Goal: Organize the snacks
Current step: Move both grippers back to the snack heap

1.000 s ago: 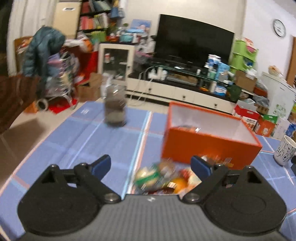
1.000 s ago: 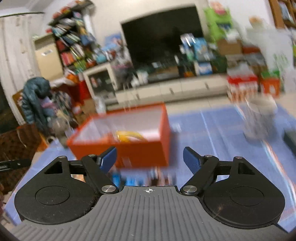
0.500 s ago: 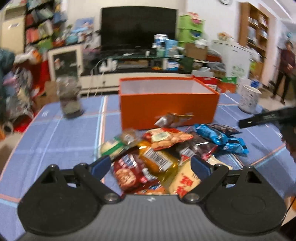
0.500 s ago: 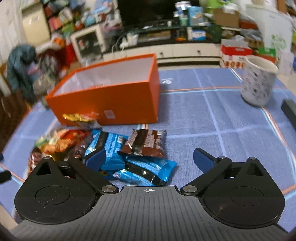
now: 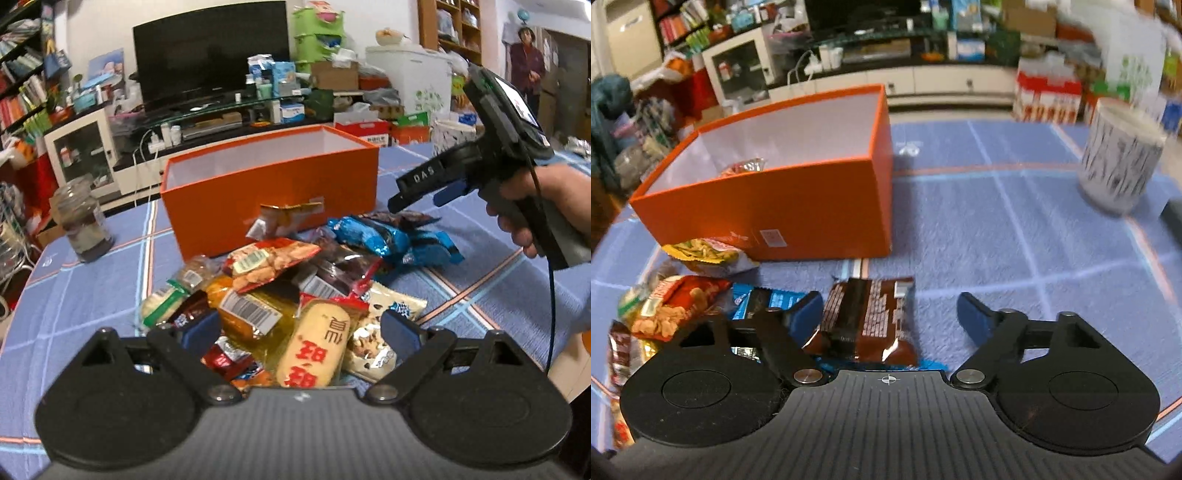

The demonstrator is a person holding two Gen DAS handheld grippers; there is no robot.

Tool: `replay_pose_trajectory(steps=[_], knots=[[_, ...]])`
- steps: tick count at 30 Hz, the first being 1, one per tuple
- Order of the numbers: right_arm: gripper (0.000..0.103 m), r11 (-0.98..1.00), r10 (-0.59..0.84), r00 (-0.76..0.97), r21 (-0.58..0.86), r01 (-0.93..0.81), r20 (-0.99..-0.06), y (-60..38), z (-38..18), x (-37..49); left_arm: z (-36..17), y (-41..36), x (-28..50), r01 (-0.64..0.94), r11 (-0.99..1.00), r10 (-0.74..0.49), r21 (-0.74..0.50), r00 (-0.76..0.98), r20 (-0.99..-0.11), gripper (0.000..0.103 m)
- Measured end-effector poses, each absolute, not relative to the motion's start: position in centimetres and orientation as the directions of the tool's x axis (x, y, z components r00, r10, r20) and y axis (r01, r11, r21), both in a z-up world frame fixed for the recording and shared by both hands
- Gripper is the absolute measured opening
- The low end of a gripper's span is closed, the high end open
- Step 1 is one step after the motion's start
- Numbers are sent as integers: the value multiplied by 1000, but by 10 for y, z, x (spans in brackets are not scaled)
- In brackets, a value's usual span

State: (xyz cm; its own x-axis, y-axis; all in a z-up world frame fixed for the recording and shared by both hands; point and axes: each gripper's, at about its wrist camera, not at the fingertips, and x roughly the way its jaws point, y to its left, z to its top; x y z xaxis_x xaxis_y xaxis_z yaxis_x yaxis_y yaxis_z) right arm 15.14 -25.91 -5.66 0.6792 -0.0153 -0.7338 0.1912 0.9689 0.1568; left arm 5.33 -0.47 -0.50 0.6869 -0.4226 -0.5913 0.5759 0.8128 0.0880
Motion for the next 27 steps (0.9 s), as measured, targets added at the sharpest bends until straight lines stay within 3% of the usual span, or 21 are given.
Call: replay_pose_trajectory(steps=[4,8,19,21,25,26,27], knots=[[75,968,21,681,184,168,-732,-259,-62,153,-8,-10,58,592,801,-424,90,668,-612,92],[76,974,41,681,180,135,-732,-252,-62,158,-17,-14,64,617,784,-432,69,623,-652,77],[72,979,35,662,158,126,-748,-252,-71,162,-37,-22,78,567,824,-397,-6,569,-720,73],[72,979,26,664,153,134,-747,-252,-73,162,-37,-21,77,555,830,-418,-59,550,-723,64],[72,977,-8,677,138,160,-736,-257,-70,159,-32,-20,63,544,826,-462,-148,502,-731,63],[72,977,-11,681,136,162,-732,-258,-69,158,-28,-21,55,562,811,-486,-165,489,-724,65],[72,977,-15,685,137,166,-728,-259,-67,157,-25,-22,48,575,801,-498,-164,491,-715,76]])
